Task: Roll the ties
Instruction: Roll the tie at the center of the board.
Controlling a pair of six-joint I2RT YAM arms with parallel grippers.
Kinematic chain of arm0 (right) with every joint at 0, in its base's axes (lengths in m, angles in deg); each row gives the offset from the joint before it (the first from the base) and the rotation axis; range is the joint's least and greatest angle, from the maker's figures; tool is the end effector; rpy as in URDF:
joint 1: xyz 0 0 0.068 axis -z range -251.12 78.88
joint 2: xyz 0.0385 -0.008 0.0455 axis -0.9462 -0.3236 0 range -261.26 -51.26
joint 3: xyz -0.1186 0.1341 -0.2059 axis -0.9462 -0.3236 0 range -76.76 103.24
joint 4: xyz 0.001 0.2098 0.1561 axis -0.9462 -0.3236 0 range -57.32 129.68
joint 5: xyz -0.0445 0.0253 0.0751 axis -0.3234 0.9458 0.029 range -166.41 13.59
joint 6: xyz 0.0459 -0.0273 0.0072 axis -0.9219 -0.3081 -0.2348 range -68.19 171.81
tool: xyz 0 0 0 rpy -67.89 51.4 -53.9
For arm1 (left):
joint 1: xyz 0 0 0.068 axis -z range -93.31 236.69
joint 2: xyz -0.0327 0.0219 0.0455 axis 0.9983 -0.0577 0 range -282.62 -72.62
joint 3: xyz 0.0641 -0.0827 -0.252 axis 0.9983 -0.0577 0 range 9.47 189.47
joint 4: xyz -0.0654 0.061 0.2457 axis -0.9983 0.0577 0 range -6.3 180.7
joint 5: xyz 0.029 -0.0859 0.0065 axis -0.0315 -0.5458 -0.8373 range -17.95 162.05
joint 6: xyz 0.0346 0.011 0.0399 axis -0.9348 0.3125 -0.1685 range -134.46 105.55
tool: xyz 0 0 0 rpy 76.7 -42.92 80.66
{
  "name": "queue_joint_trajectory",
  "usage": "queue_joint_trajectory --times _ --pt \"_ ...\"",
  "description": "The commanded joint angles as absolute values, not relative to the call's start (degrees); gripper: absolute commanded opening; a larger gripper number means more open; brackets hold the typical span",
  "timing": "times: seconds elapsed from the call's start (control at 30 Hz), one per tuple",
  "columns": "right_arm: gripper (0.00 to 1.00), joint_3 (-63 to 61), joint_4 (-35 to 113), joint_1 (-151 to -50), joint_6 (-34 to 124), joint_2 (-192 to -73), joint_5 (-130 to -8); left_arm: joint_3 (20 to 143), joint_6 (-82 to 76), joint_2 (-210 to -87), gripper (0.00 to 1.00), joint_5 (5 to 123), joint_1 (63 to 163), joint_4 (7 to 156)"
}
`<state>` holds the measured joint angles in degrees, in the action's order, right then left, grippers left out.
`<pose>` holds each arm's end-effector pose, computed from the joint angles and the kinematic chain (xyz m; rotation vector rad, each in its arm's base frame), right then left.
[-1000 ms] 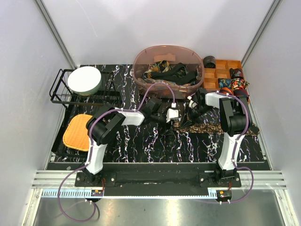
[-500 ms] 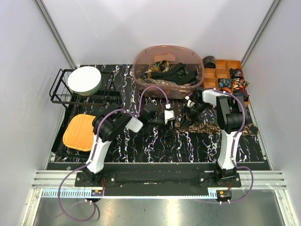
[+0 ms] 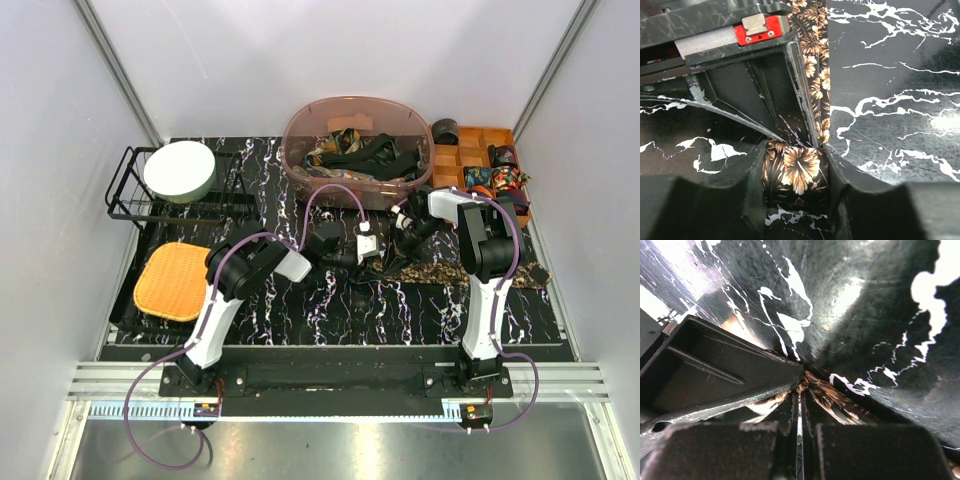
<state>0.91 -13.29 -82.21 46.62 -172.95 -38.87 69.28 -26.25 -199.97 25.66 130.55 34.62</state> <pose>0.3533 0.0913 0.1095 0.0858 -2.7887 -0.9145 0.2869 -0.3114 0.0888 1.3777 1.3785 -1.1375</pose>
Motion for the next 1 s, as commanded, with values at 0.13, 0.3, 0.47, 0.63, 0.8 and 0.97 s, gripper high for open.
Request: queue_joint_trajectory --times 0.13,0.3,0.47,0.63,0.8,0.97 --pt "0.00 -0.03 -8.57 -84.83 49.70 -175.71 -46.00 72.83 -38.06 -199.54 0.24 34.78 131.17 67.14" --pt "0.13 0.76 -9.62 -84.48 50.23 -174.14 -43.29 77.05 -44.24 -198.40 0.21 40.83 131.69 86.82" --pt "0.36 2.16 -11.03 -80.01 51.36 -168.78 -36.26 79.25 -46.80 -198.92 0.15 44.09 132.13 93.80" --pt "0.45 -0.20 -10.60 -77.36 54.01 -163.94 -31.07 82.50 -48.81 -200.15 0.13 46.47 132.75 100.66" --pt "0.45 -4.77 -0.35 -77.36 48.14 -161.91 -22.63 83.21 -50.40 -200.24 0.12 47.09 132.75 103.21" --pt "0.45 -7.24 5.67 -78.59 45.30 -162.78 -21.21 83.82 -50.67 -200.59 0.12 47.09 132.92 104.27"
